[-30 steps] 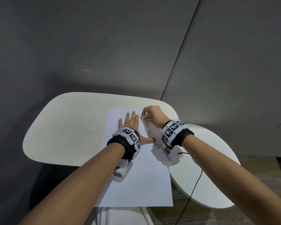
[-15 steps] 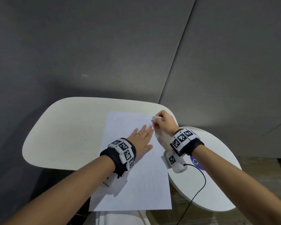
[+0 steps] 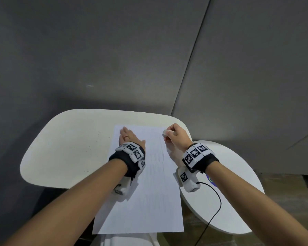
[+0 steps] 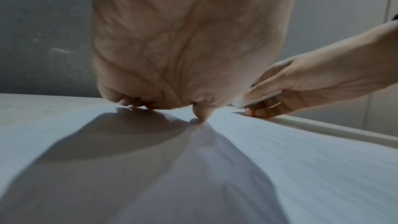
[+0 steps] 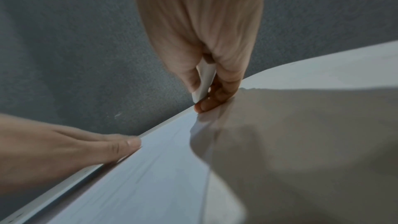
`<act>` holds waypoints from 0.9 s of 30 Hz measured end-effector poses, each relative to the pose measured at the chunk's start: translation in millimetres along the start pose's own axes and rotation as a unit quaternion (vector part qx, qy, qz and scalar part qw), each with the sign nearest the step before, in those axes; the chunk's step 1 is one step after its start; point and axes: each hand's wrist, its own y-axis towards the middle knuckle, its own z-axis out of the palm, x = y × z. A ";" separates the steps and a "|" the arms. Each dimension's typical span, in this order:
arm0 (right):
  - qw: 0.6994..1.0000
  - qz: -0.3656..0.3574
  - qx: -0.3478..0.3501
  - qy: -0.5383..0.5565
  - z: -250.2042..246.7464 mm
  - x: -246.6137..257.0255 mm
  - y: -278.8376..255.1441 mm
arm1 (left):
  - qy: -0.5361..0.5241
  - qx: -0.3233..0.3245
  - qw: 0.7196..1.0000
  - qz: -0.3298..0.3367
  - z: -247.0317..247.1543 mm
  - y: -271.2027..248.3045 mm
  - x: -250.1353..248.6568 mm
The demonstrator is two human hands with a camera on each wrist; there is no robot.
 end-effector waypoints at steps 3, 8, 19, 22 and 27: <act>1.000 -0.011 0.007 0.001 -0.1 -0.8 -0.3 | 0.056 -0.041 0.989 0.128 2.0 -2.8 -11.4; 0.999 -0.032 0.022 -0.003 -0.2 -2.4 -2.8 | 0.020 0.013 0.991 0.132 10.4 -1.4 -6.0; 0.947 -0.140 0.095 -0.272 -4.3 17.6 2.6 | 0.034 0.055 0.982 0.177 13.3 4.4 -14.6; 0.911 -0.161 0.152 -0.349 -9.5 20.2 -1.9 | 0.035 0.046 0.984 0.169 12.6 6.7 -15.8; 0.895 -0.169 0.162 -0.379 -12.9 15.4 -11.9 | 0.019 0.023 0.985 0.173 19.7 5.5 -14.3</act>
